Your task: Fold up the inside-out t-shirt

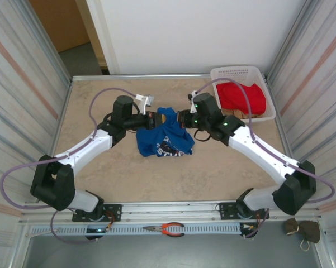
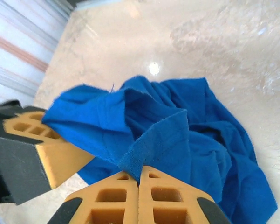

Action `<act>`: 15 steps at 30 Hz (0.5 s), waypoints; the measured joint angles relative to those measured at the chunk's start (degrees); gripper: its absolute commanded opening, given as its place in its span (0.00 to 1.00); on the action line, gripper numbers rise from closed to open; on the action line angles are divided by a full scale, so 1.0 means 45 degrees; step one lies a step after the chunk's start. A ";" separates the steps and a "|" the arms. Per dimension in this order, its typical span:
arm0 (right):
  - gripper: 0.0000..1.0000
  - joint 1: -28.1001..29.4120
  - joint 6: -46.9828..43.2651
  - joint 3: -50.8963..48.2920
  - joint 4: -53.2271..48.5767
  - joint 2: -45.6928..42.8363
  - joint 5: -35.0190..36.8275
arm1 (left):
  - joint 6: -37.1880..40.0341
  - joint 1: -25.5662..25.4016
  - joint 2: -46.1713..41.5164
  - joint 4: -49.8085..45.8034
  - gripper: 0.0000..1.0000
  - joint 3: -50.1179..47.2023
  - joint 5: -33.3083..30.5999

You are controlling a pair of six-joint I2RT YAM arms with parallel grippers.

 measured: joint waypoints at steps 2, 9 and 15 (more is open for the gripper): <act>0.00 -0.0223 0.0029 -0.0335 0.0058 -0.0782 -0.0277 | -0.0024 -0.0078 0.0000 0.0165 0.00 -0.0019 0.0049; 0.00 -0.1098 0.0073 -0.1307 0.0223 -0.2579 -0.0306 | -0.0175 0.0505 -0.0005 0.0335 0.00 -0.0573 -0.0330; 0.00 -0.1015 0.0233 -0.2832 0.0709 -0.2560 -0.0476 | -0.0165 0.0529 -0.0005 0.0340 0.11 -0.1064 -0.0432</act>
